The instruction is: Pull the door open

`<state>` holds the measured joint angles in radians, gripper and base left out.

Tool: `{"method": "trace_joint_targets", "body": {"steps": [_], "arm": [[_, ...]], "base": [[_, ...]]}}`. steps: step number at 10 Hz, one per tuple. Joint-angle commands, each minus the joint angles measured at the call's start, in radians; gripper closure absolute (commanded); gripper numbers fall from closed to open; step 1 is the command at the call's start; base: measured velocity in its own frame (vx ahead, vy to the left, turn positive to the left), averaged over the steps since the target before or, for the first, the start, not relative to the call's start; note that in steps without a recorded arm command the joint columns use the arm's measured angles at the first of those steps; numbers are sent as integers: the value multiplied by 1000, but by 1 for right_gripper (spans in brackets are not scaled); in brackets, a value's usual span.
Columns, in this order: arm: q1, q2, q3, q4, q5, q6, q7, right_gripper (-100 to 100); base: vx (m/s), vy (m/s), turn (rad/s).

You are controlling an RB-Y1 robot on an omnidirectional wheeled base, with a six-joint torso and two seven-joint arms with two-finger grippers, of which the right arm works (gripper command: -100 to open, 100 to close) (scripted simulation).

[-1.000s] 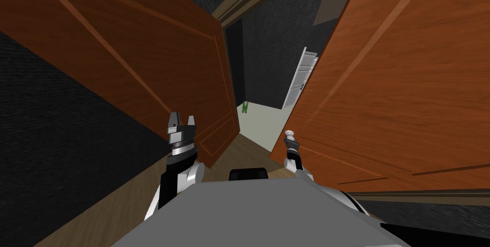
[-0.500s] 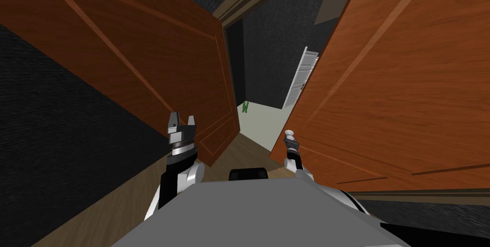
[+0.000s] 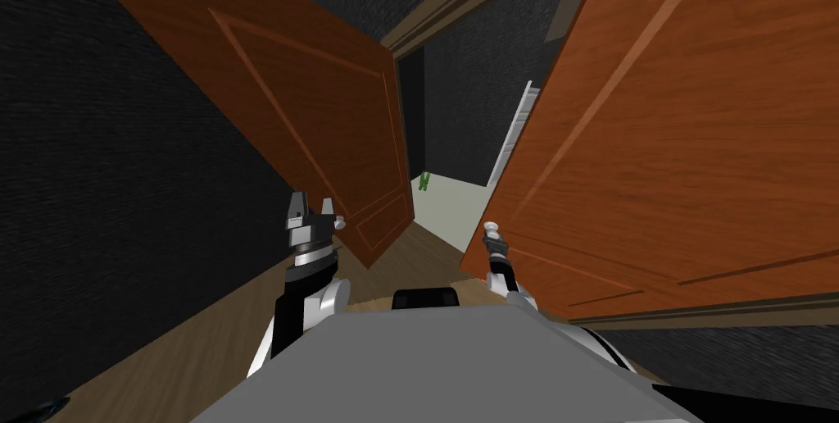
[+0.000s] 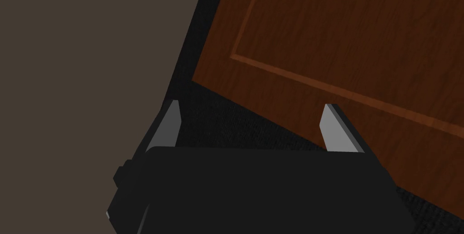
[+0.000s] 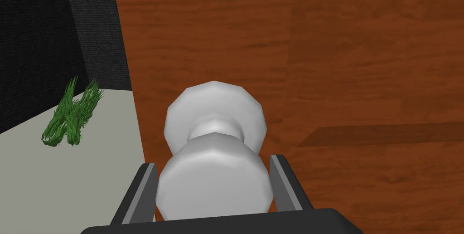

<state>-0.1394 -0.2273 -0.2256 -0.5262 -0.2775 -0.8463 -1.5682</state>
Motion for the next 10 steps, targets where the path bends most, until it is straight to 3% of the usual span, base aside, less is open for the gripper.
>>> {"method": "trace_joint_targets", "body": {"steps": [1,3,4,10], "arm": [[-4,-9,23,15,16,-8,-32,100],[0,-15,46,10,32,-6,-58,100],[-5,-15,39,19,27,-10,-48,100],[16,-43,117,6,79,-24,-132,100]], "base": [[-262,-18,96],[-272,-3,103],[-109,4,22],[-242,-22,94]]}}
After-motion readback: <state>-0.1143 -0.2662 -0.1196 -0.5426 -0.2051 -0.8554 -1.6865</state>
